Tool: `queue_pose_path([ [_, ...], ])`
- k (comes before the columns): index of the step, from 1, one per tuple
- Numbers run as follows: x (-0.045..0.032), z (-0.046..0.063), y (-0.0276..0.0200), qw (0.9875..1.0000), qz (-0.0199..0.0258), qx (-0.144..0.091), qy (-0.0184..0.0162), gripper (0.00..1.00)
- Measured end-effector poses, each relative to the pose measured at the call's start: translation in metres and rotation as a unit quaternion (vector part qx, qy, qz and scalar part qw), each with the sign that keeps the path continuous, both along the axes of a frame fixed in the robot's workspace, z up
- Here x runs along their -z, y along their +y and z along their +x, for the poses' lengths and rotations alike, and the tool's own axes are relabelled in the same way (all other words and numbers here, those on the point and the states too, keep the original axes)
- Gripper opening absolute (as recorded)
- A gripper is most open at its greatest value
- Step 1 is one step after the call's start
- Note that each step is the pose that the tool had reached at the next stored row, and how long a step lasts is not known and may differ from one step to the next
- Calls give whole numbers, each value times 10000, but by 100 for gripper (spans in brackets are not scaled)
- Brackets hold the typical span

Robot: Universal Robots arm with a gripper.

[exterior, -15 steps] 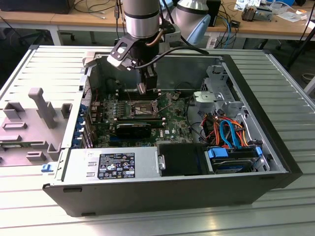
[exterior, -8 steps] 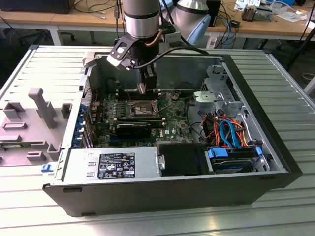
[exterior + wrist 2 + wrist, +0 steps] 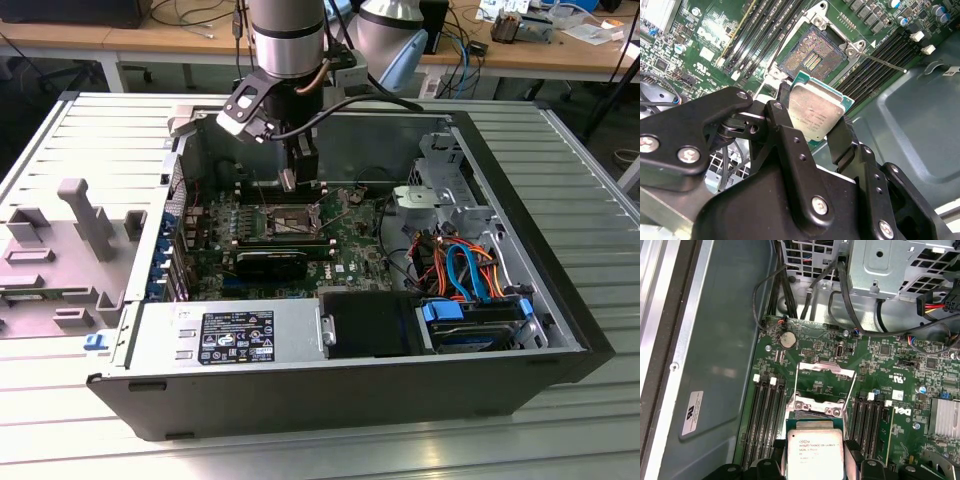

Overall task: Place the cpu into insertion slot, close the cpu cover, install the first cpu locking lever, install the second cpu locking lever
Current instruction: 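Place the cpu into insertion slot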

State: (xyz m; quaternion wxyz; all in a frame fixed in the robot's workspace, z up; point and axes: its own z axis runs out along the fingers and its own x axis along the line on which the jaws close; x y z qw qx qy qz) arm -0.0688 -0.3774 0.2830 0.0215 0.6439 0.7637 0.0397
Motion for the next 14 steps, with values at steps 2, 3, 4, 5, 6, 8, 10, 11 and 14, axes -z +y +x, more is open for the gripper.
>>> queue_pose_path([
  [2, 1, 0, 0, 10000, 0, 7, 0, 55],
  [3, 1, 0, 0, 10000, 1, 11, 0, 55],
  [4, 1, 0, 0, 10000, 0, 15, 0, 55],
  [5, 1, 0, 0, 10000, 1, 22, 0, 55],
  [6, 1, 0, 0, 10000, 0, 26, 0, 55],
  [8, 1, 0, 0, 10000, 0, 32, 0, 55],
  [10, 1, 0, 0, 10000, 0, 39, 0, 55],
  [11, 1, 0, 0, 10000, 0, 43, 0, 55],
  [14, 1, 0, 0, 10000, 0, 53, 0, 55],
])
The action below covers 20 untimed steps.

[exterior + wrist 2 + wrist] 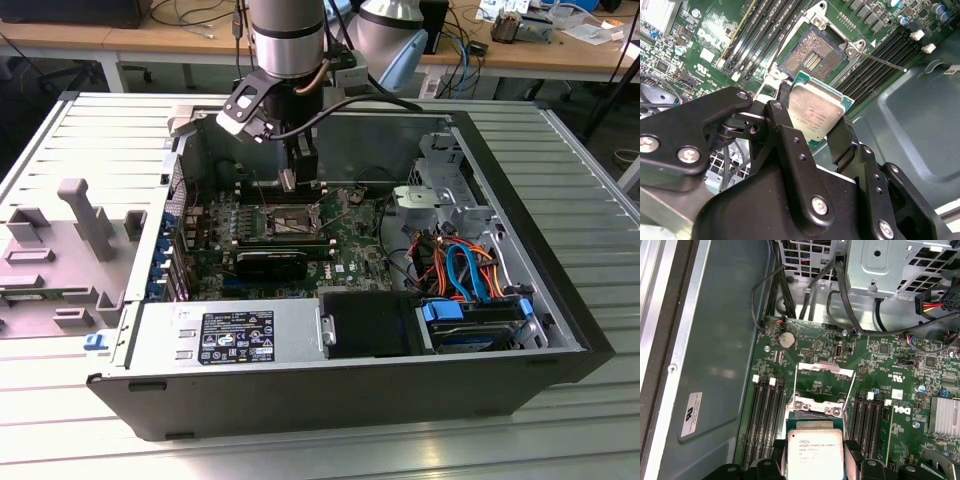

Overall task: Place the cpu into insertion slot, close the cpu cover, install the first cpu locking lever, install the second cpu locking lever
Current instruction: 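Place the cpu into insertion slot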

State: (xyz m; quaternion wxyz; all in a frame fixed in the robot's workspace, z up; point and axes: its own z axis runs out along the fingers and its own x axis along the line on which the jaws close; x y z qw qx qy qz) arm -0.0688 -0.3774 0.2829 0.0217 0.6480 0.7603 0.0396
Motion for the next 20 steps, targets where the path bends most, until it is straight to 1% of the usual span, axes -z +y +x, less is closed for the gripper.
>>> queue_pose_path([
  [20, 2, 0, 0, 10000, 0, 81, 0, 55],
])
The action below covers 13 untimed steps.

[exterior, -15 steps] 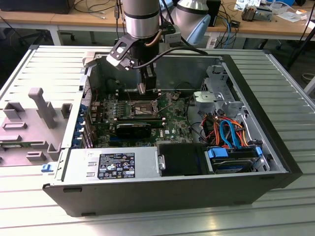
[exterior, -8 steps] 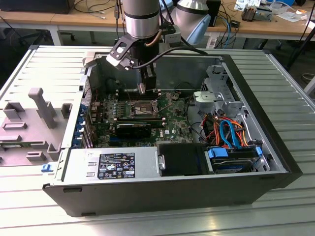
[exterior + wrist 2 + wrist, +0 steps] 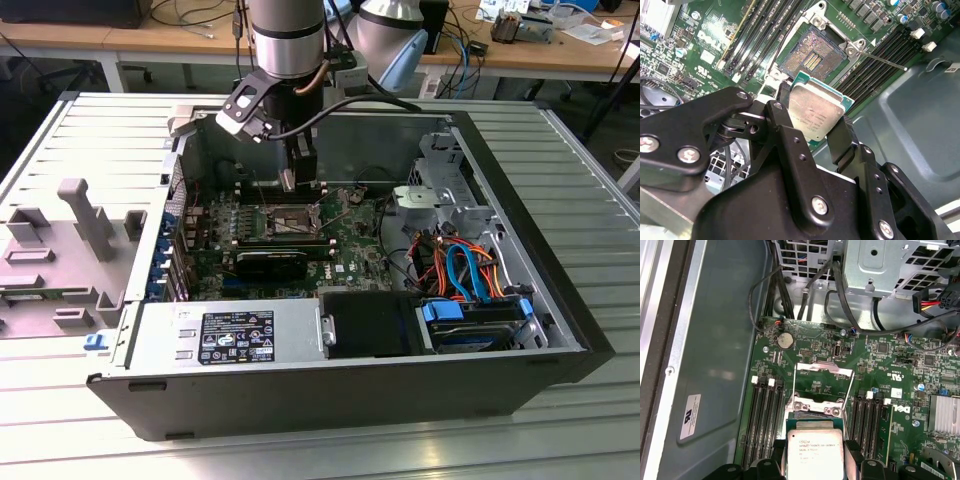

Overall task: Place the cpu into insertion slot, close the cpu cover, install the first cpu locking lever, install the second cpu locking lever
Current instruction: 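Place the cpu into insertion slot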

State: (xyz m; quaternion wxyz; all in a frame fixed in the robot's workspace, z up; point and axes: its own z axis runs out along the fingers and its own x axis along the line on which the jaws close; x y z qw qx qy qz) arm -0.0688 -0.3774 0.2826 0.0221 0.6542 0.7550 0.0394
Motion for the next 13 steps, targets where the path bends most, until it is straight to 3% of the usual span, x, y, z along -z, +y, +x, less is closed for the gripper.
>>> queue_pose_path([
  [13, 2, 0, 0, 10000, 0, 54, 0, 55],
])
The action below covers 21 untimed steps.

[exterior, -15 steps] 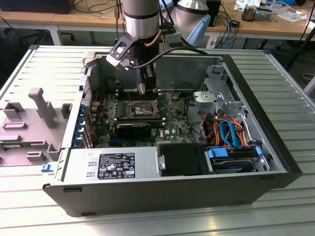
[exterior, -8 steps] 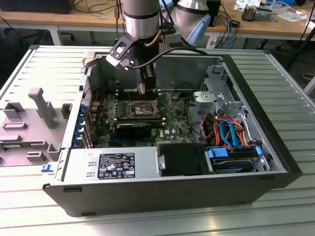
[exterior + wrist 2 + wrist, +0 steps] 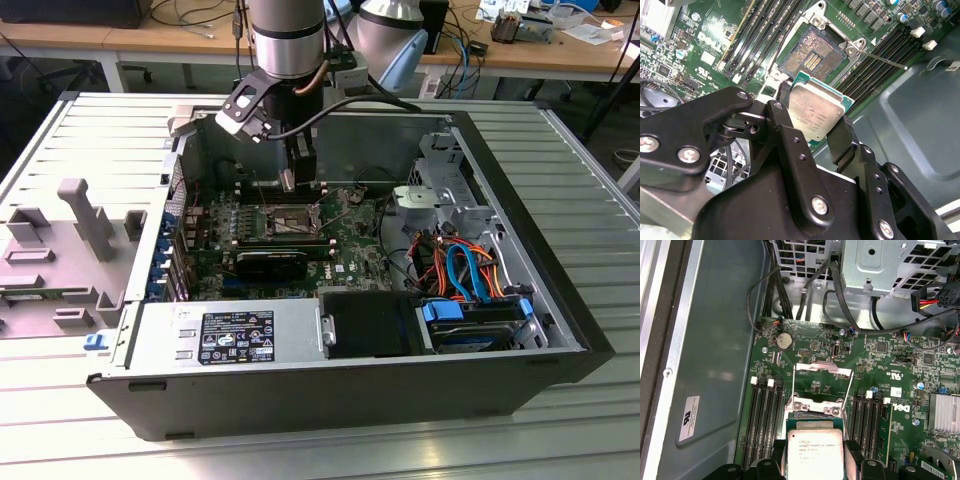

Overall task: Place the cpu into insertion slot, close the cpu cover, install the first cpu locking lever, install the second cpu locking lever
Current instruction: 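Place the cpu into insertion slot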

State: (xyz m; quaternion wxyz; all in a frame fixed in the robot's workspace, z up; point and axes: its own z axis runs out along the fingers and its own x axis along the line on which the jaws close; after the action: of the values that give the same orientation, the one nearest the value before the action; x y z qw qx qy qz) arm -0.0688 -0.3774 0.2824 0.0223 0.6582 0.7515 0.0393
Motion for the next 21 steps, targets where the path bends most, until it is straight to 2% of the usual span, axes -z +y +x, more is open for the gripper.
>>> queue_pose_path([
  [21, 3, 0, 0, 10000, 0, 78, 0, 55],
])
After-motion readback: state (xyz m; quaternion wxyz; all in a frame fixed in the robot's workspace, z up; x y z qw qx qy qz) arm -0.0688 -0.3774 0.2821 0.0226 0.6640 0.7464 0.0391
